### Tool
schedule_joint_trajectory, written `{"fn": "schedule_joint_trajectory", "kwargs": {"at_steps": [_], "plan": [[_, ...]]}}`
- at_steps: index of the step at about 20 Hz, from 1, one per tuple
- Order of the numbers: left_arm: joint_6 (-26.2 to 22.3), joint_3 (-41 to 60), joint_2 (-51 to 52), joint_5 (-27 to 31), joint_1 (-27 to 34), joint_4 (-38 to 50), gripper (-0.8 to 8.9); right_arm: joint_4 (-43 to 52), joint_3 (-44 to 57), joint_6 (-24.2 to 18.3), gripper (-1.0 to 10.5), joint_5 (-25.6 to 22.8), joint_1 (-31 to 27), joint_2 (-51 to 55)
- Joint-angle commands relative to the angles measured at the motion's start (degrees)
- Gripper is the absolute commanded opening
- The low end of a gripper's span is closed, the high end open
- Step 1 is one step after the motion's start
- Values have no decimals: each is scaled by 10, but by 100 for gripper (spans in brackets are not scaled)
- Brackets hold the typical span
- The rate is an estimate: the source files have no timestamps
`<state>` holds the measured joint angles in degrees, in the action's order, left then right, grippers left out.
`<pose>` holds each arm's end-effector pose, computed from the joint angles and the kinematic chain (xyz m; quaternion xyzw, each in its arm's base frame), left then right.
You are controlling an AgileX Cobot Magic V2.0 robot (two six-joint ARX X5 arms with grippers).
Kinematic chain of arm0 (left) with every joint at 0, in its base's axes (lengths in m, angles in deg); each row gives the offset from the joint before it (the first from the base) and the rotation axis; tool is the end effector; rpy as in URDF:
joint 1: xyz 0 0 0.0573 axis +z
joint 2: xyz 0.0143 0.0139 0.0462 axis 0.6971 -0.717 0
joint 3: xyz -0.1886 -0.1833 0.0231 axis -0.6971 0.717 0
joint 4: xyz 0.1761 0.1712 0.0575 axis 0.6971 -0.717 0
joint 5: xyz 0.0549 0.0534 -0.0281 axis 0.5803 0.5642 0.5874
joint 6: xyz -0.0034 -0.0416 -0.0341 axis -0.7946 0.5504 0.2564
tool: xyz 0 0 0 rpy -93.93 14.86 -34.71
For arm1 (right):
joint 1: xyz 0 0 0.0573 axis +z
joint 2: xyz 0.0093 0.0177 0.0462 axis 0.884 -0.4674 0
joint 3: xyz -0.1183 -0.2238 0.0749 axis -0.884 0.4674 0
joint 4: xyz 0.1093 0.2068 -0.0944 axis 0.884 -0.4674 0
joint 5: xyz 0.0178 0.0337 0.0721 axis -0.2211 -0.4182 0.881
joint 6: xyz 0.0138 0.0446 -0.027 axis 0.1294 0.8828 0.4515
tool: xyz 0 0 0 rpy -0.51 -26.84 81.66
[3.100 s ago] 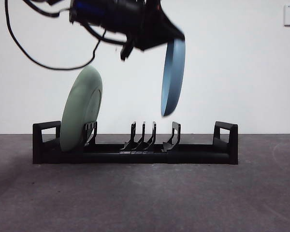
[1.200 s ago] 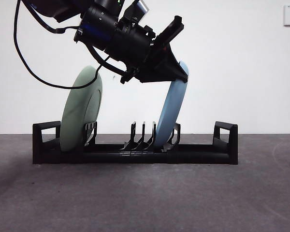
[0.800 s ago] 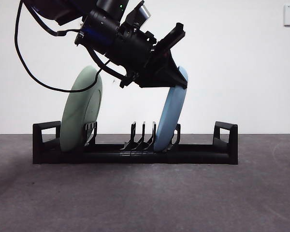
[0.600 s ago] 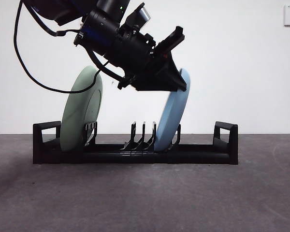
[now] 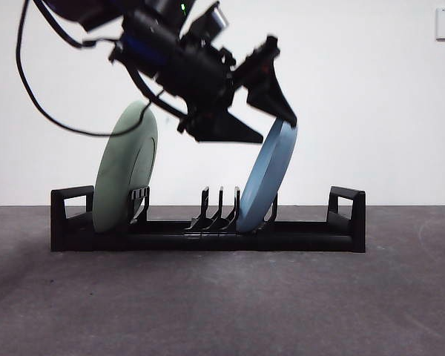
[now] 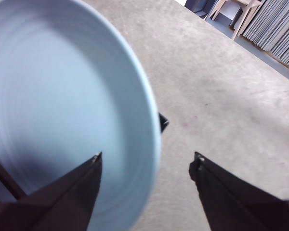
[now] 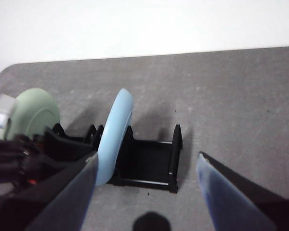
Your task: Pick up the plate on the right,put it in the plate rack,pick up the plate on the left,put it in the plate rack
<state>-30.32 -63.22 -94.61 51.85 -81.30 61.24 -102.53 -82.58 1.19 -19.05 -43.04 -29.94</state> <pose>0.3054 -0.2432 0.2461 -0.0511 0.2508 -0.4429 0.8593 0.1371 0.0466 0.3877 0.0490 0.1968 0.1322 0.9703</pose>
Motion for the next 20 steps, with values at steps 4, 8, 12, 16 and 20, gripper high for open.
{"fn": "schedule_joint_trajectory", "kwargs": {"at_steps": [4,8,12,16,20], "plan": [[-10,-2,96,-17,-7,-28,244,-22,1,-16,51,-2,0,0],[-74,-2,182,-8,-7,-101,-8,-42,1,-24,-12,-2,0,0],[-134,-2,266,83,-7,-196,-8,-55,1,-43,-12,-2,0,0],[-185,-2,355,221,-6,-306,-8,-57,1,-55,-12,-2,0,2],[-189,10,459,275,40,-410,-8,-41,26,-66,-12,-2,1,27]]}}
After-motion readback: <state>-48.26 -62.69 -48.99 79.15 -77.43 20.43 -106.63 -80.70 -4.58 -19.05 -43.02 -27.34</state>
